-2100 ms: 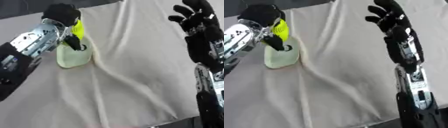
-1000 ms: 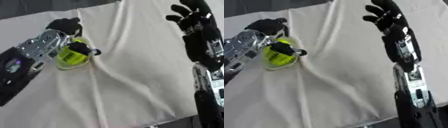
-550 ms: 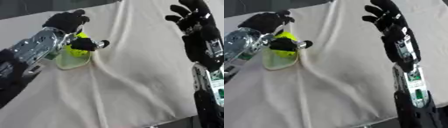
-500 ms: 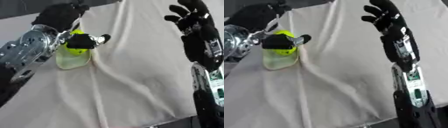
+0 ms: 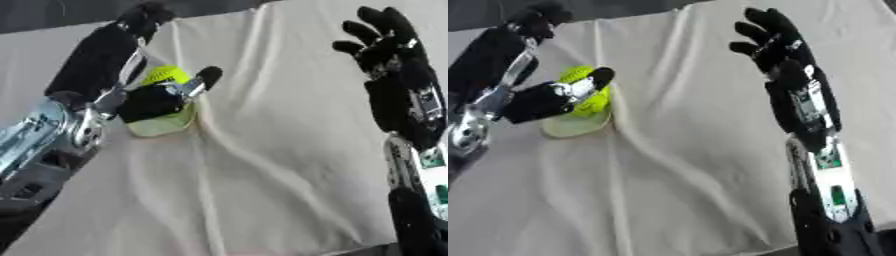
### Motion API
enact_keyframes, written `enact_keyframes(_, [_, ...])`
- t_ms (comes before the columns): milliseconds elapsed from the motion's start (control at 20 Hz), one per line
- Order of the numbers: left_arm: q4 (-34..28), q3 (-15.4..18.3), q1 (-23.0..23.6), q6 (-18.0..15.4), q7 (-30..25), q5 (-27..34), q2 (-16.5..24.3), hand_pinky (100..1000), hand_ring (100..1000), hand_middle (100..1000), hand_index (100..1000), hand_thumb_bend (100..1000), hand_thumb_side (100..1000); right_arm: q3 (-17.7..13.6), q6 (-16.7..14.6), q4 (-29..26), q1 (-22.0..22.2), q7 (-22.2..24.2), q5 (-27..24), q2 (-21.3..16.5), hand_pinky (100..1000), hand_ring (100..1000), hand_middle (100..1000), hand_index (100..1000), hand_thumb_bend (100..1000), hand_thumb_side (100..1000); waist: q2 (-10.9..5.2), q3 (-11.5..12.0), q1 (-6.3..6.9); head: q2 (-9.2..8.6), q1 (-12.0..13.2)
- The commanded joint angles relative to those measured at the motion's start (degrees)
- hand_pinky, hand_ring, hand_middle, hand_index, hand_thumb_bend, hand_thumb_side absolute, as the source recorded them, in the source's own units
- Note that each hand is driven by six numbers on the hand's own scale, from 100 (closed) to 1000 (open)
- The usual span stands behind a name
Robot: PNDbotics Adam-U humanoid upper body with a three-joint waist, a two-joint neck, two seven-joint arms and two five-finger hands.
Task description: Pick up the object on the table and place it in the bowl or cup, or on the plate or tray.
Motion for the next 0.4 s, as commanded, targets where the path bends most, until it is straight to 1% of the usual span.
enact_keyframes(50, [-1.0, -0.8, 2.0, -6.8, 14.2, 4.6, -2.3, 783, 786, 985, 957, 480, 1000, -0.5, -0.6, -0.5, 0.0, -0.3, 0.2, -0.5, 863, 936, 940, 1000, 100, 872, -0.94, 0.7, -0.45, -1.7, 0.2])
enact_keyframes(150, [-1.0, -2.2, 3.7, -10.7, 20.8, 4.7, -4.7, 771, 780, 1000, 950, 411, 1000, -0.5, -0.8, -0.5, -0.1, -0.6, 0.1, -0.5, 865, 941, 940, 1000, 100, 870, -0.91, 1.6, -0.93, -2.44, 0.4])
enact_keyframes(200, [-1.0, -3.0, 4.4, -12.1, 23.3, 4.4, -5.8, 770, 779, 1000, 949, 401, 1000, -0.5, -0.9, -0.4, -0.1, -0.8, 0.1, -0.5, 865, 943, 940, 1000, 100, 871, -0.9, 1.9, -1.14, -2.74, 0.5])
enact_keyframes(350, [-1.0, -5.3, 5.7, -14.9, 28.8, 2.6, -10.5, 757, 773, 1000, 937, 348, 1000, -0.3, -1.5, -0.1, -0.7, -1.3, 0.0, -0.6, 874, 958, 939, 1000, 100, 865, -0.79, 3.3, -2.19, -3.84, 1.3])
enact_keyframes(400, [-1.0, -5.9, 5.9, -15.5, 30.2, 1.7, -11.8, 759, 773, 1000, 938, 352, 1000, -0.3, -1.8, 0.1, -0.9, -1.5, -0.1, -0.7, 872, 957, 939, 1000, 100, 865, -0.74, 3.6, -2.52, -4.1, 1.4])
